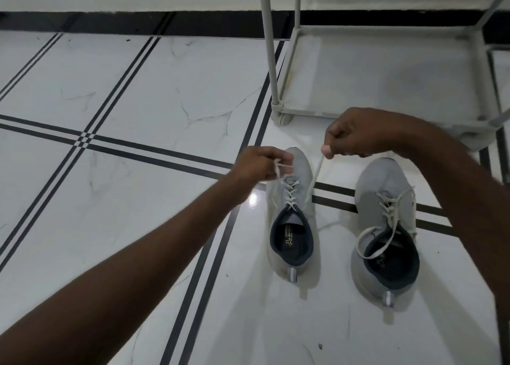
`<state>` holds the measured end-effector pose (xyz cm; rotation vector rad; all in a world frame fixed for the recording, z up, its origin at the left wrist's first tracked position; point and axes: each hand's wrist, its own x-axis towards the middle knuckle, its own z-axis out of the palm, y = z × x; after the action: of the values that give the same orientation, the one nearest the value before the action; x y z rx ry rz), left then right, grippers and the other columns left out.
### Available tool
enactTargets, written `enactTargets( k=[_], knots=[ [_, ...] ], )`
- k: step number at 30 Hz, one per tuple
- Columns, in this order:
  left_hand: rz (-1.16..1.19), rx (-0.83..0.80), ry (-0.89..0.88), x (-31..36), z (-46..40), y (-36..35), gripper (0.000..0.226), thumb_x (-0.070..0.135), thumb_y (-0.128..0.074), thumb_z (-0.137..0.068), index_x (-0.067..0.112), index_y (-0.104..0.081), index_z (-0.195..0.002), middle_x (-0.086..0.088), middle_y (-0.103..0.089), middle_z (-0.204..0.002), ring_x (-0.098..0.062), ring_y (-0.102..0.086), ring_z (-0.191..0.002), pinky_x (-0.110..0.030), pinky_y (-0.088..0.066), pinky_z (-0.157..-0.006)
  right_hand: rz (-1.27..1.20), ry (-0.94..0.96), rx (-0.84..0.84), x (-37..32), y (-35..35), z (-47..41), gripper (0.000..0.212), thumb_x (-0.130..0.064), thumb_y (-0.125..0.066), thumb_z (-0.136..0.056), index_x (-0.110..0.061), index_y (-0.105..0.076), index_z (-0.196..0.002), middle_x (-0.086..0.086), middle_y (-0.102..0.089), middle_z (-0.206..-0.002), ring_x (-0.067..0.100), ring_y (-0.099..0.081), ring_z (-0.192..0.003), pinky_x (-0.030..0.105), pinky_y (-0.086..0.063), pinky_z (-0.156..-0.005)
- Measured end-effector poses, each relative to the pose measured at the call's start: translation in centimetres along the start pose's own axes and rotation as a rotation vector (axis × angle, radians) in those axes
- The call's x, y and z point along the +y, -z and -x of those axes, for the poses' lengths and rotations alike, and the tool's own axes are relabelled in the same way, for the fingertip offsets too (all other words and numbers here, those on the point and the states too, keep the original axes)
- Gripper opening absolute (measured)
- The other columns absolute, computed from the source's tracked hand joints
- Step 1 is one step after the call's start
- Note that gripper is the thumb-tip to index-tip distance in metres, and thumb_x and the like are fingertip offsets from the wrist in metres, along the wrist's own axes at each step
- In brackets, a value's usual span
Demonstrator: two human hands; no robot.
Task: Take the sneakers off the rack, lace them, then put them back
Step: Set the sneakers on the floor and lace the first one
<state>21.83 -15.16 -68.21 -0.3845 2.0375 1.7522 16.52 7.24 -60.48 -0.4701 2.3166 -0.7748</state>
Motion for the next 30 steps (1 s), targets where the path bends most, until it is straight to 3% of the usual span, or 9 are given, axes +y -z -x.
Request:
enactTargets(
  k=[2, 6, 11, 14, 16, 18, 21, 25, 30],
  knots=[
    [0.109, -0.116, 0.100, 0.1, 0.5, -1.7, 0.030, -0.003, -0.051, -0.087, -0.003, -0.070, -0.110, -0.022, -0.072, -0.112, -0.029, -0.073, -0.085, -0.040, -0.059, -0.086, 0.001, 0.061, 0.105, -0.2, -0.5, -0.5, 0.015, -0.026, -0.072, -0.087, -0.012, -0.074, -0.079, -0.001, -0.057, -0.060, 0.016, -0.050, -0.057, 0.025, -0.039, -0.056],
    [-0.043, -0.287, 0.022, -0.5, 0.9, -2.8, 0.023, 0.011, -0.058, -0.096, 0.000, -0.068, -0.113, -0.015, -0.076, -0.106, -0.015, -0.054, -0.063, -0.025, -0.051, -0.061, 0.041, 0.108, 0.416, 0.2, -2.8, -2.8, 0.006, -0.026, -0.076, -0.081, -0.023, -0.072, -0.078, -0.006, -0.066, -0.072, 0.011, -0.058, -0.068, 0.024, -0.039, -0.061],
    [-0.151, -0.210, -0.036, -0.5, 0.9, -2.1, 0.027, 0.017, -0.066, -0.092, 0.002, -0.062, -0.115, -0.015, -0.078, -0.096, -0.013, -0.051, -0.050, -0.022, -0.040, -0.049, 0.003, 0.148, 0.666, 2.1, -6.6, -5.0, 0.010, -0.030, -0.074, -0.076, -0.023, -0.073, -0.082, -0.002, -0.071, -0.088, 0.018, -0.062, -0.086, 0.033, -0.046, -0.079],
    [-0.138, -0.227, 0.002, -0.4, 1.0, -1.2, 0.023, 0.011, -0.061, -0.093, 0.002, -0.068, -0.113, -0.018, -0.077, -0.097, -0.016, -0.061, -0.059, -0.020, -0.049, -0.053, -0.164, -0.023, 0.950, 2.4, -9.6, -5.1, 0.017, -0.032, -0.068, -0.083, -0.014, -0.064, -0.082, -0.002, -0.066, -0.082, 0.017, -0.058, -0.078, 0.028, -0.040, -0.071],
    [-0.119, -0.266, 0.016, -0.2, 0.9, -0.3, 0.023, 0.005, -0.058, -0.093, -0.003, -0.069, -0.111, -0.021, -0.076, -0.098, -0.017, -0.066, -0.064, -0.019, -0.054, -0.055, -0.474, -0.158, 0.799, 2.5, -11.0, -5.5, 0.021, -0.026, -0.061, -0.087, -0.010, -0.066, -0.074, 0.004, -0.069, -0.073, 0.023, -0.065, -0.070, 0.034, -0.052, -0.070],
    [-0.137, -0.304, 0.011, 0.2, 1.0, 0.6, 0.022, 0.001, -0.057, -0.092, -0.006, -0.070, -0.108, -0.022, -0.075, -0.095, -0.017, -0.070, -0.068, -0.020, -0.057, -0.061, -0.730, -0.198, 0.443, 2.4, -12.0, -5.7, 0.024, -0.017, -0.055, -0.089, -0.009, -0.071, -0.072, 0.008, -0.071, -0.072, 0.025, -0.067, -0.071, 0.038, -0.055, -0.076],
    [-0.273, -0.307, -0.038, 0.8, 1.0, 1.5, 0.017, 0.000, -0.062, -0.087, -0.005, -0.075, -0.097, -0.020, -0.075, -0.085, -0.016, -0.071, -0.071, -0.021, -0.058, -0.068, -0.793, -0.121, 0.114, 2.4, -12.7, -5.5, 0.022, -0.006, -0.051, -0.094, -0.001, -0.071, -0.090, 0.014, -0.070, -0.077, 0.029, -0.065, -0.075, 0.041, -0.052, -0.077],
    [-0.518, -0.304, -0.172, 1.3, 0.8, 2.0, 0.016, 0.003, -0.064, -0.084, 0.003, -0.077, -0.092, -0.020, -0.075, -0.087, -0.019, -0.069, -0.076, -0.035, -0.059, -0.079, -0.767, -0.049, 0.007, 2.3, -12.5, -5.5, 0.014, 0.002, -0.058, -0.089, 0.004, -0.071, -0.096, 0.015, -0.069, -0.081, 0.020, -0.062, -0.064, 0.025, -0.051, -0.057],
    [-0.672, -0.327, -0.265, 1.2, 0.7, 2.5, 0.017, 0.007, -0.074, -0.082, 0.011, -0.076, -0.099, -0.009, -0.078, -0.085, -0.023, -0.075, -0.077, -0.035, -0.063, -0.077, -0.923, -0.068, -0.145, 3.4, -12.2, -5.9, 0.023, 0.003, -0.061, -0.089, 0.013, -0.061, -0.110, 0.022, -0.067, -0.095, 0.028, -0.056, -0.072, 0.032, -0.050, -0.063]
  ],
)
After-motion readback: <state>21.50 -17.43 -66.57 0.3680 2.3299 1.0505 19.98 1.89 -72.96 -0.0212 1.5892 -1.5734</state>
